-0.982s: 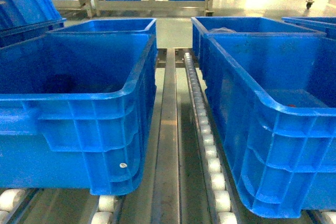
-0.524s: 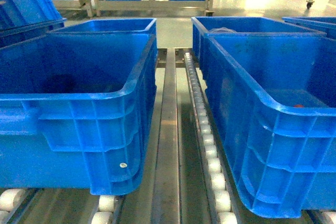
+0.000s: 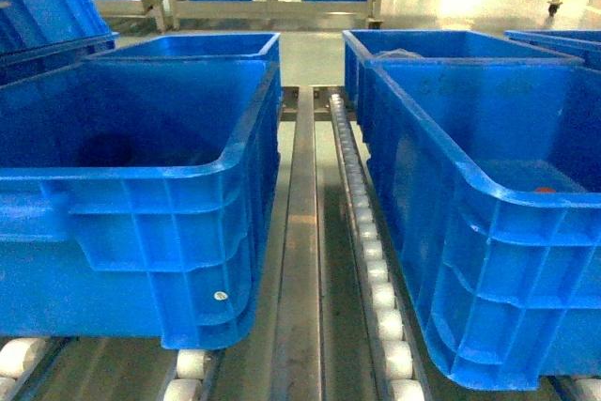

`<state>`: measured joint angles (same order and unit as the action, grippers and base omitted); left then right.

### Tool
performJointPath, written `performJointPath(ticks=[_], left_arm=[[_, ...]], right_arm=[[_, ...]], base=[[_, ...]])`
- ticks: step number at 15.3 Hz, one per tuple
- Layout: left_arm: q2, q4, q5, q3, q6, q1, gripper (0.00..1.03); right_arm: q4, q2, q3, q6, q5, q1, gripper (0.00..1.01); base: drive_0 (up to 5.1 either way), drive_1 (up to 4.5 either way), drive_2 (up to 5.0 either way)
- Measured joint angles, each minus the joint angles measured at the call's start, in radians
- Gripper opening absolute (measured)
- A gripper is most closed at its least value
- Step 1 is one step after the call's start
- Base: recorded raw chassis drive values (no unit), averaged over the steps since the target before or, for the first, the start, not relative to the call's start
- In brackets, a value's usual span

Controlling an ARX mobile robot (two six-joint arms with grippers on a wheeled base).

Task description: Sort blue parts and orange caps into right shelf containers

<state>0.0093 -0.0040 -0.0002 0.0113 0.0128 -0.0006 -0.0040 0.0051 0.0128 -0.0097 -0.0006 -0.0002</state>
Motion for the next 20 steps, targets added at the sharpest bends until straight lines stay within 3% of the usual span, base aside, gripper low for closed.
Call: performJointPath(ticks=[20], left_arm=[[0.0,0.0,0.0,0.0,-0.002,0.0,0.98]], right_arm=[[0.0,0.0,0.0,0.0,0.0,0.0,0.98]], base=[[0.0,0.0,0.0]])
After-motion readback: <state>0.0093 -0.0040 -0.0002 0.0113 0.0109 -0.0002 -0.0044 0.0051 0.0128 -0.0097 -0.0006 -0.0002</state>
